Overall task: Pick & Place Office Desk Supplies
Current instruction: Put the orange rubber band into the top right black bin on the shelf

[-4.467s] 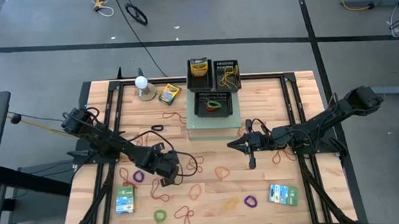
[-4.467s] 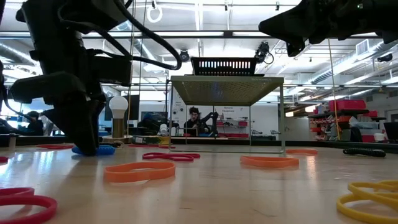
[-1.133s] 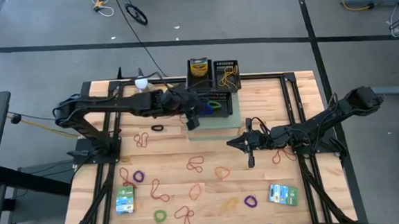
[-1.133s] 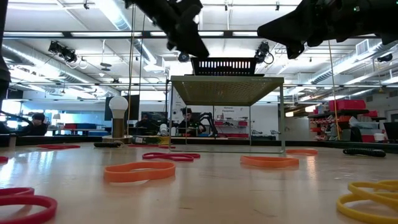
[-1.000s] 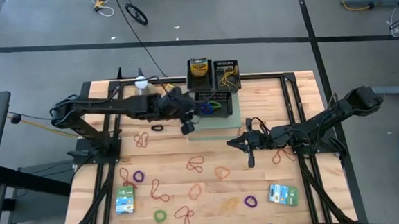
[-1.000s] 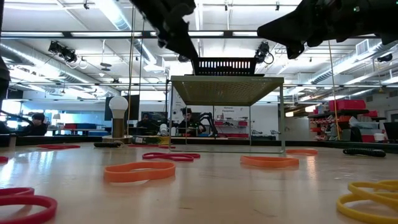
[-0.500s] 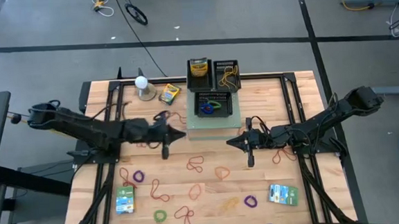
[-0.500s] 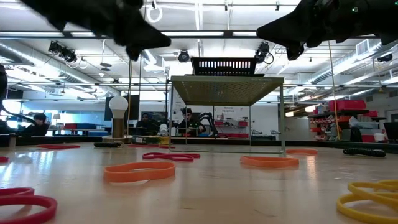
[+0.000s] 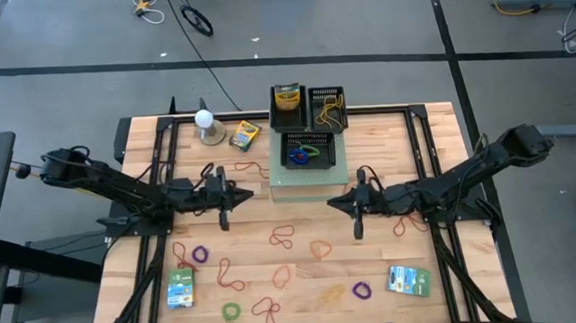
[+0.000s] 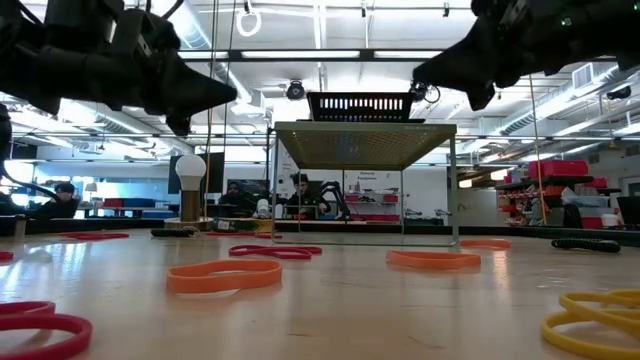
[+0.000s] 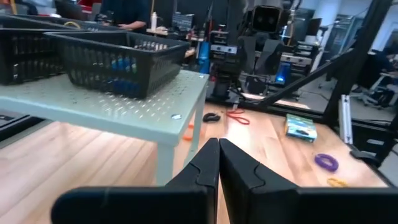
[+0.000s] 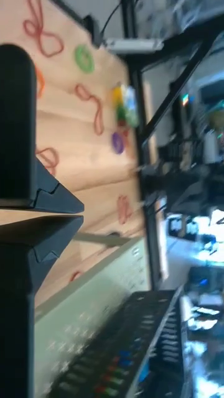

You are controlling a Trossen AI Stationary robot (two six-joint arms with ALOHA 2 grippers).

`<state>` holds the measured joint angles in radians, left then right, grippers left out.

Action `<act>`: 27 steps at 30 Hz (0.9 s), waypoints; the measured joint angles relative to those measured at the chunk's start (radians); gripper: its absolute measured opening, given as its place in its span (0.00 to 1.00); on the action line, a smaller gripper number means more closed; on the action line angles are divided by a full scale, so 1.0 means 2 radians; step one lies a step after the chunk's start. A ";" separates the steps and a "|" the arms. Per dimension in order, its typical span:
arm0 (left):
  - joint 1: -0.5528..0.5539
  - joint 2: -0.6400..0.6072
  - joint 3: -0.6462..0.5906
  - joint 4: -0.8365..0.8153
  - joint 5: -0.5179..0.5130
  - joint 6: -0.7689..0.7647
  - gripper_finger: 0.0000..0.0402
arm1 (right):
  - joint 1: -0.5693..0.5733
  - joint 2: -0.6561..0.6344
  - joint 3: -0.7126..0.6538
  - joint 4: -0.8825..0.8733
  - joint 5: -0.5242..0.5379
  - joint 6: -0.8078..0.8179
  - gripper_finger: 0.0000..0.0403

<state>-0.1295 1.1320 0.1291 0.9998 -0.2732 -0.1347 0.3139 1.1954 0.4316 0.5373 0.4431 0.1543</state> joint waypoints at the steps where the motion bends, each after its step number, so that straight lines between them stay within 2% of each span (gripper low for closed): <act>1: 0.000 0.000 0.000 -0.004 0.000 0.000 0.04 | 0.004 0.000 0.011 -0.025 0.010 0.009 0.07; 6: 0.000 0.000 0.000 -0.008 0.000 0.003 0.04 | 0.035 0.000 0.061 -0.152 0.070 0.065 0.07; 13: 0.000 0.000 0.000 -0.008 0.000 0.006 0.04 | 0.091 0.023 0.071 -0.184 0.130 0.142 0.07; 16: 0.000 0.000 0.000 -0.008 0.000 0.006 0.04 | 0.106 0.055 0.087 -0.212 0.132 0.186 0.08; 21: 0.000 0.000 0.000 -0.008 0.000 0.007 0.04 | 0.122 0.128 0.159 -0.303 0.130 0.251 0.15; 27: 0.000 0.000 0.000 -0.008 0.000 0.007 0.04 | 0.113 0.231 0.257 -0.416 0.054 0.291 0.27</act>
<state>-0.1299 1.1324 0.1287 0.9840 -0.2726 -0.1204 0.5409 1.6572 0.9452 -0.2943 0.5511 0.7354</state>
